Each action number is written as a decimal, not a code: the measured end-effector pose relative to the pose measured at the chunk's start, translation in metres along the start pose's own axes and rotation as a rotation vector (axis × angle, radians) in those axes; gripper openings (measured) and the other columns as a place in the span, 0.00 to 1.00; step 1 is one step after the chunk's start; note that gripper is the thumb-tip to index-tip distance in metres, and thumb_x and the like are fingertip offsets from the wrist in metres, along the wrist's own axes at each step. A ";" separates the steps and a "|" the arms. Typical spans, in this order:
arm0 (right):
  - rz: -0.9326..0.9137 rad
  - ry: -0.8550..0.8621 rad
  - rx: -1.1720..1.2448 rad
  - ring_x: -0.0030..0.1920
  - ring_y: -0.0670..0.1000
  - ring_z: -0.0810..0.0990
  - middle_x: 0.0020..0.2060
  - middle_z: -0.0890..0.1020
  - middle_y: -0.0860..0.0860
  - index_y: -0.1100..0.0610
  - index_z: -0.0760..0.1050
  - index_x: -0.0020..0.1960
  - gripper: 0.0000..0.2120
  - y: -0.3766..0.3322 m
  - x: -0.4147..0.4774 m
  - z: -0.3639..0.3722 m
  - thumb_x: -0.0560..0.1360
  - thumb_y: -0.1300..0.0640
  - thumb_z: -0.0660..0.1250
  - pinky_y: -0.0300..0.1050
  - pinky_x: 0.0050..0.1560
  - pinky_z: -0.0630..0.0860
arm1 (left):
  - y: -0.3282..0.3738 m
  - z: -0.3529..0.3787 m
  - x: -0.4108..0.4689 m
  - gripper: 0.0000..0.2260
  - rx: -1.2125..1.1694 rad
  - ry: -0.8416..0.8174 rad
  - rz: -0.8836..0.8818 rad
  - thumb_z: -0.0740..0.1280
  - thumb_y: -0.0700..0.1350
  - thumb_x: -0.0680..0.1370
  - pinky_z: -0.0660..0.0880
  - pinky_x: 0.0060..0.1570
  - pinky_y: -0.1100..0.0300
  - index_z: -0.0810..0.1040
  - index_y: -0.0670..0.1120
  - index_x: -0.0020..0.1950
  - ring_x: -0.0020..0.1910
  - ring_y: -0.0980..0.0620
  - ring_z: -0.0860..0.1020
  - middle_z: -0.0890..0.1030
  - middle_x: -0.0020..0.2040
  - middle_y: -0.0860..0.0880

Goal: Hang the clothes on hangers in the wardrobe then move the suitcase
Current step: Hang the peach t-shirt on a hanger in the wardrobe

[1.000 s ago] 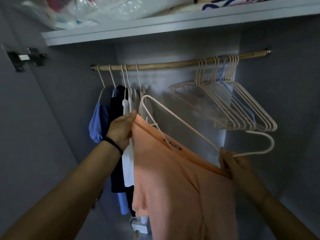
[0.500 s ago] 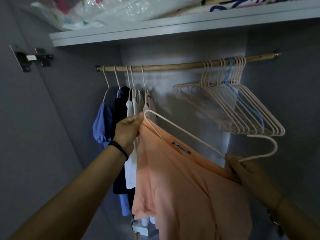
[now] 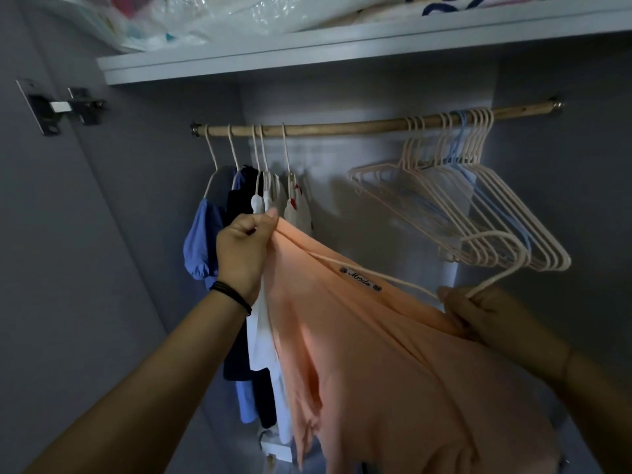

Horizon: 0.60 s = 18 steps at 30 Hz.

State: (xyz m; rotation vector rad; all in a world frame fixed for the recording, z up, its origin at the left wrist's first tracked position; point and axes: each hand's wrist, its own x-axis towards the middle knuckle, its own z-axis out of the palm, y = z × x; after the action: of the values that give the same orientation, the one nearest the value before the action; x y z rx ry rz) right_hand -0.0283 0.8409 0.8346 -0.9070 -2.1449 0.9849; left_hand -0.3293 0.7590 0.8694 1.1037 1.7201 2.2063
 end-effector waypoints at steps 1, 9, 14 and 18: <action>0.000 -0.002 -0.012 0.22 0.47 0.64 0.19 0.64 0.49 0.57 0.63 0.27 0.23 -0.001 0.002 0.000 0.77 0.48 0.59 0.37 0.28 0.67 | 0.001 0.000 -0.001 0.09 0.049 -0.031 0.041 0.69 0.45 0.76 0.73 0.46 0.67 0.80 0.46 0.36 0.40 0.59 0.76 0.78 0.39 0.50; -0.138 -0.021 -0.261 0.24 0.40 0.72 0.23 0.73 0.48 0.54 0.70 0.26 0.24 -0.049 0.045 0.007 0.79 0.49 0.58 0.30 0.31 0.67 | 0.004 0.031 -0.028 0.10 0.429 -0.441 0.344 0.72 0.43 0.73 0.73 0.40 0.57 0.82 0.39 0.34 0.33 0.53 0.75 0.76 0.32 0.49; -0.179 -0.055 -0.280 0.26 0.42 0.73 0.24 0.74 0.47 0.54 0.74 0.28 0.24 -0.065 0.062 0.012 0.80 0.47 0.58 0.30 0.30 0.67 | 0.009 0.029 -0.030 0.14 0.384 -0.458 0.289 0.70 0.44 0.75 0.70 0.36 0.57 0.80 0.34 0.35 0.30 0.53 0.73 0.75 0.30 0.42; -0.160 0.026 -0.223 0.24 0.36 0.73 0.19 0.76 0.41 0.54 0.76 0.29 0.22 -0.070 0.069 -0.008 0.78 0.47 0.60 0.24 0.29 0.66 | 0.010 0.001 -0.022 0.27 0.426 -0.616 0.109 0.59 0.59 0.76 0.75 0.43 0.57 0.80 0.35 0.47 0.37 0.52 0.78 0.80 0.38 0.45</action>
State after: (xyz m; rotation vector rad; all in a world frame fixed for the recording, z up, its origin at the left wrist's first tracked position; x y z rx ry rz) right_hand -0.0857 0.8638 0.9119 -0.8290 -2.2970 0.6624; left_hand -0.3093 0.7453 0.8685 1.7689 1.8797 1.3302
